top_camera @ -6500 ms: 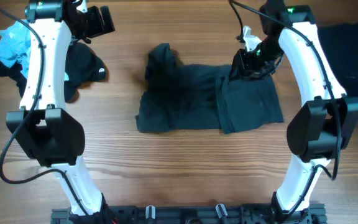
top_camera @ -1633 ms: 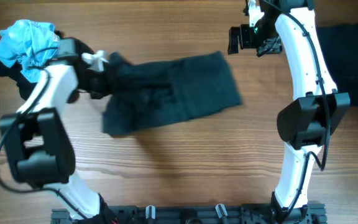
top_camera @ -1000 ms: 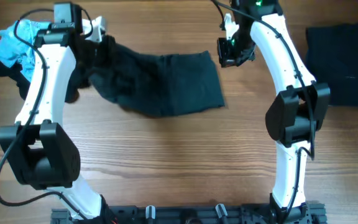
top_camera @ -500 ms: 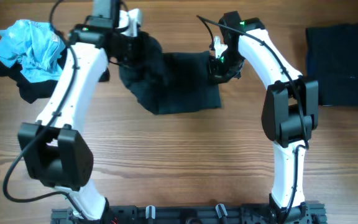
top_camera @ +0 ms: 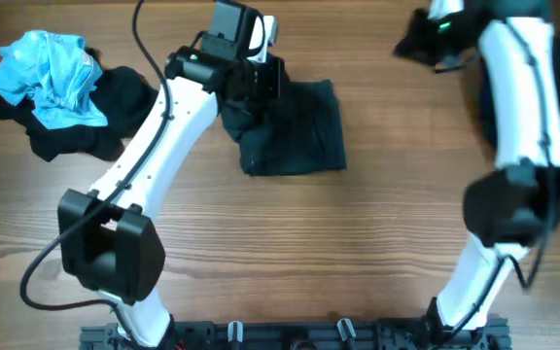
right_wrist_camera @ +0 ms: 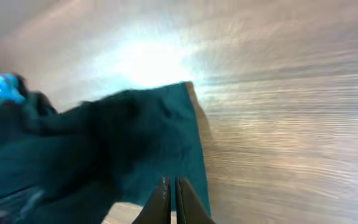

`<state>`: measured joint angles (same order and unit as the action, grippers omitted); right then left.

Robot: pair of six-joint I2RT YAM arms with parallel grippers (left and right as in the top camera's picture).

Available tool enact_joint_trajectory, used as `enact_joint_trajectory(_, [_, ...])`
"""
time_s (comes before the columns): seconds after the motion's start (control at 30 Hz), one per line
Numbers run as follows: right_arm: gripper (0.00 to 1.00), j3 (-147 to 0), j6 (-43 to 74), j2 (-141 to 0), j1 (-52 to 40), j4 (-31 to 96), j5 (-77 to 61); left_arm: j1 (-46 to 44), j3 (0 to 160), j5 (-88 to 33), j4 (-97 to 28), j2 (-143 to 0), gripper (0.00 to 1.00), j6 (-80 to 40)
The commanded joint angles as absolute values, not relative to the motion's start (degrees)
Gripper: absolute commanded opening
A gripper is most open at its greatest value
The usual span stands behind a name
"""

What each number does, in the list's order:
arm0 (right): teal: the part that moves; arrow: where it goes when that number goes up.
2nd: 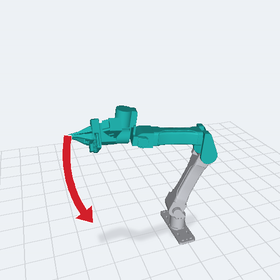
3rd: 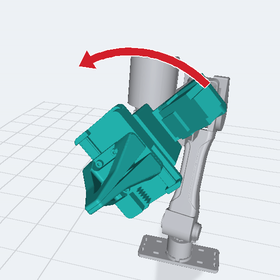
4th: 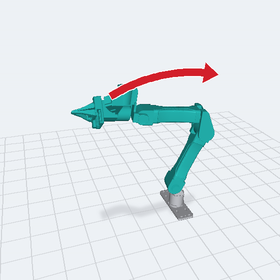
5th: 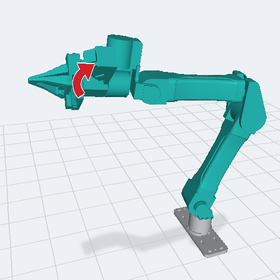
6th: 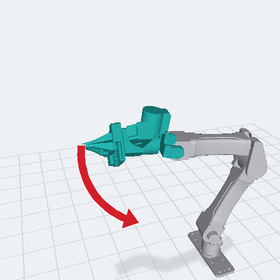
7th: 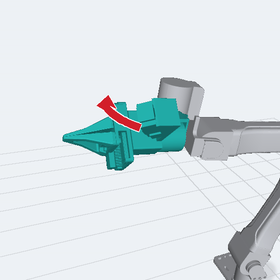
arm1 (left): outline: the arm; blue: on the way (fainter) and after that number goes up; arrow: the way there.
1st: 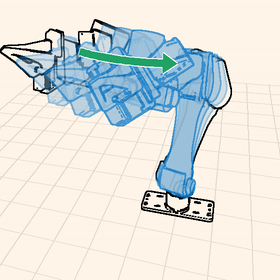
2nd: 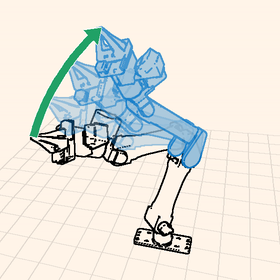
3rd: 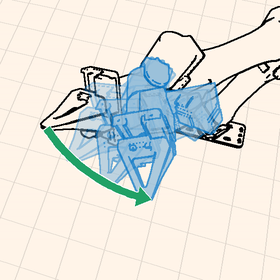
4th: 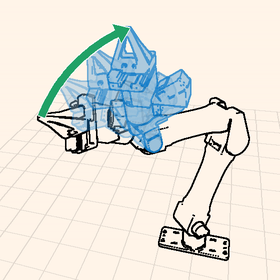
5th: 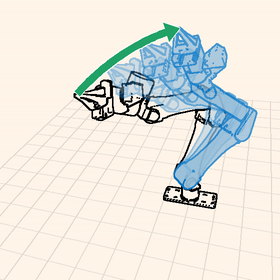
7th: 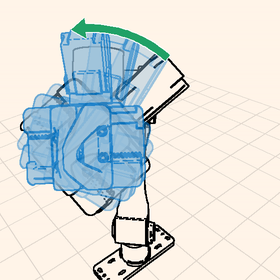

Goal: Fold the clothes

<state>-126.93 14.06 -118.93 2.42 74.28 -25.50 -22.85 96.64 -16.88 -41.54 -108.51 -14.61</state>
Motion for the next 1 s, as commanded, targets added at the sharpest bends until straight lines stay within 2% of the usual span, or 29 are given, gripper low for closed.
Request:
enact_joint_trajectory(0.0, [0.04,-127.8,13.5,-116.1,3.2,75.9,-26.3,-26.0,98.0,-16.7,-39.1,-112.3,0.04,-15.6])
enact_joint_trajectory(0.07, [0.04,-127.8,13.4,-116.0,3.9,76.7,-26.3,-27.9,98.0,-16.6,-37.9,-114.0,0.04,-15.5])
enact_joint_trajectory(0.13, [0.04,-127.8,13.1,-116.0,4.2,77.2,-26.3,-29.4,98.0,-16.7,-36.9,-115.2,0.16,-15.5])
enact_joint_trajectory(0.17, [0.04,-127.8,13.0,-116.0,4.1,77.2,-26.3,-30.2,98.0,-16.7,-36.3,-115.7,0.27,-15.5])
enact_joint_trajectory(0.23, [0.04,-127.8,13.1,-116.0,4.2,77.1,-25.5,-31.5,98.0,-17.1,-35.1,-116.5,0.44,-15.5])
enact_joint_trajectory(0.27, [0.04,-127.8,13.0,-116.0,4.2,77.1,-25.2,-32.4,98.0,-17.5,-34.2,-116.9,0.56,-15.5])
enact_joint_trajectory(0.3, [0.04,-127.8,13.0,-116.0,4.3,77.0,-25.3,-33.1,98.0,-17.5,-33.7,-117.0,0.72,-15.5])
enact_joint_trajectory(0.4, [0.04,-127.8,13.1,-116.0,5.0,76.8,-25.3,-34.3,98.0,-17.5,-32.1,-117.0,0.88,-15.5])
enact_joint_trajectory(0.53, [0.05,-127.8,13.0,-116.0,6.0,77.1,-25.6,-33.1,98.7,-21.2,-30.6,-116.9,0.88,-15.5])
enact_joint_trajectory(0.67, [0.04,-127.8,13.0,-116.0,6.1,77.1,-25.6,-28.7,101.3,-27.3,-30.6,-115.4,0.82,-15.9])
enact_joint_trajectory(0.87, [0.05,-127.8,12.4,-116.0,3.7,77.9,-28.8,-18.9,104.5,-27.4,-30.8,-108.5,0.83,-17.8])
enact_joint_trajectory(0.93, [0.09,-127.8,10.0,-116.0,0.8,78.1,-28.8,-14.0,104.5,-27.4,-31.1,-106.0,0.89,-20.8])
enact_joint_trajectory(0.97, [0.15,-127.8,8.2,-116.0,-0.7,78.3,-28.4,-11.8,104.5,-27.5,-31.8,-105.3,0.91,-22.0])
